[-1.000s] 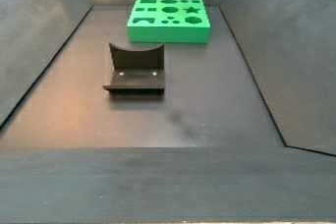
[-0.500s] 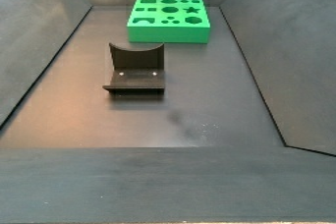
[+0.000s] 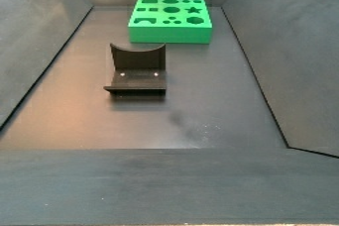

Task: Pick up the double-square object. Move up. Place the double-square object on the fixture. Regrasp the double-square object. Move to above the board. Insert the double-square object.
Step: Insert the double-square object.

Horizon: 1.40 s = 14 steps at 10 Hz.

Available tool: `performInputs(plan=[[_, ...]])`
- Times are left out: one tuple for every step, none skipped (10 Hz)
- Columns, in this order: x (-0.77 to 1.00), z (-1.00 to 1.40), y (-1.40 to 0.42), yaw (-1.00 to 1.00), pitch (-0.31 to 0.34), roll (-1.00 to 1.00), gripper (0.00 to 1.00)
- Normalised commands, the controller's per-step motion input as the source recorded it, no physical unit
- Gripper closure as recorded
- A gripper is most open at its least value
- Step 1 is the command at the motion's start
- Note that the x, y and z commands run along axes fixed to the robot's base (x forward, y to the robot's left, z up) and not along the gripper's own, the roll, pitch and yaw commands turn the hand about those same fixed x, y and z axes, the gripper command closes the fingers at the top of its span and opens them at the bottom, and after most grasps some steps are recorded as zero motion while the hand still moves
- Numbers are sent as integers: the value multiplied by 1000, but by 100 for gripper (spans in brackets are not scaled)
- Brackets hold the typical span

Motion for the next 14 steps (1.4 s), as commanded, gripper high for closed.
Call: performInputs(plan=[[26, -154, -63, -1000, 0, -44, 100], [234, -43, -63, -843, 0, -101, 100], [191, -37, -60, -889, 0, -100, 100], [123, -60, -60, -951, 0, -84, 100], [143, -43, -60, -940, 0, -91, 100], [109, -51, -60, -969, 0, -86, 100], [169, -60, -57, -920, 0, -90, 100], [249, -60, -57, -849, 0, -97, 100], [326, -89, -31, -794, 0, -90, 100], [337, -200, 0, -817, 0, -36, 100], [291, -329, 0, -857, 0, 0, 100], [297, -403, 0, -846, 0, 0, 100], [306, -449, 0, -823, 0, 14, 100], [331, -397, 0, -786, 0, 17, 100]])
